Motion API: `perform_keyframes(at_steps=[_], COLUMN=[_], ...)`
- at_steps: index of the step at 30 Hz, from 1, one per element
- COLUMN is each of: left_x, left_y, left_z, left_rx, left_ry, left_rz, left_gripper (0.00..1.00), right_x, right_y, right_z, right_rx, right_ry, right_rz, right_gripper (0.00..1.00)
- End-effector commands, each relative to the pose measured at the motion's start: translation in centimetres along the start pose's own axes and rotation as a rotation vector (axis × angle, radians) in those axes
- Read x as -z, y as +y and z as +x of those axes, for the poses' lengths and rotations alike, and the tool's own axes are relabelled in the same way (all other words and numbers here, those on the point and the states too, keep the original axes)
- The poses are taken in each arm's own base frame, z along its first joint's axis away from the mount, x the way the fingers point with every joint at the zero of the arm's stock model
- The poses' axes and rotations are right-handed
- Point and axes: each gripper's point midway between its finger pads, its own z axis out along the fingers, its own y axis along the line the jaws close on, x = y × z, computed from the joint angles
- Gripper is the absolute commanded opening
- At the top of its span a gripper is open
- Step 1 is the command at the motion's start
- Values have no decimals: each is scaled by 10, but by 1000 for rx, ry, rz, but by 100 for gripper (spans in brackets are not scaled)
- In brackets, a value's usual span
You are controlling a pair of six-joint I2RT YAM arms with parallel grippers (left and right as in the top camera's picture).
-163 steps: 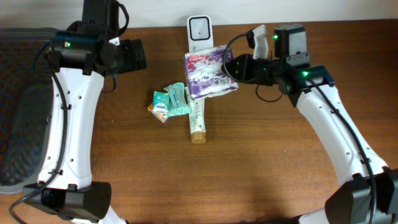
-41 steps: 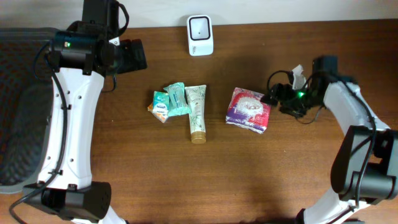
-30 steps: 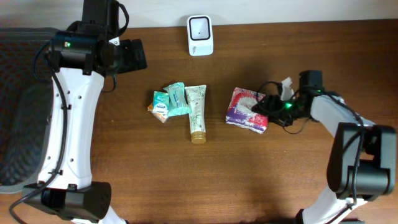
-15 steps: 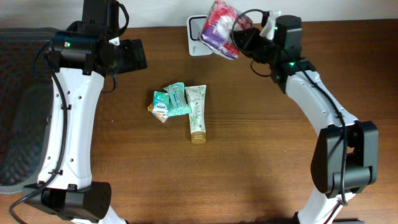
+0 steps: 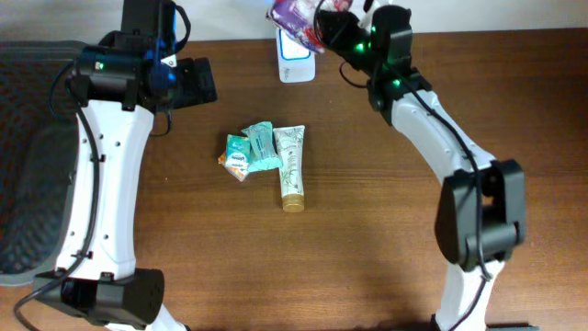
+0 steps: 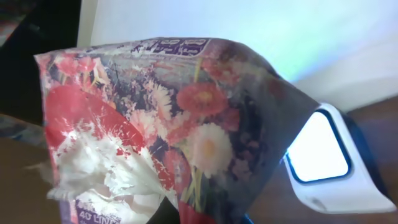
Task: Scan the item barcode
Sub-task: 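Lift the package up to the scanner face with the right gripper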
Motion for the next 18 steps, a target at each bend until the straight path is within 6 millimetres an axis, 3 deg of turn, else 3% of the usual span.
perform_keyframes(at_steps=[1,3,6,10,12,14,18], left_x=[4,4,4,4,4,4,4], left_y=[0,0,0,0,0,0,0], left_z=[-3,-3,-3,-3,-3,-3,-3], left_rx=[-11,-11,-11,-11,-11,-11,-11], left_ry=[-15,-15,-15,-16,-15,-15,-15], left_rz=[-3,-2,-2,-3,-2,-3,-2], left_gripper=[99,99,99,99,99,99,99], right_x=[-25,-35,-49,-44,-40,-32,8], right_y=[5,0,-46,-81,-86,-87,-98], right_z=[12,18,29,31,29,14,-47], right_rx=[1,0,-22,-7,1,10,-26], right_ry=[32,39,5,22,47,51,5], right_rz=[-37,-33,94,219,224,209,218], right_gripper=[4,4,4,4,4,4,4])
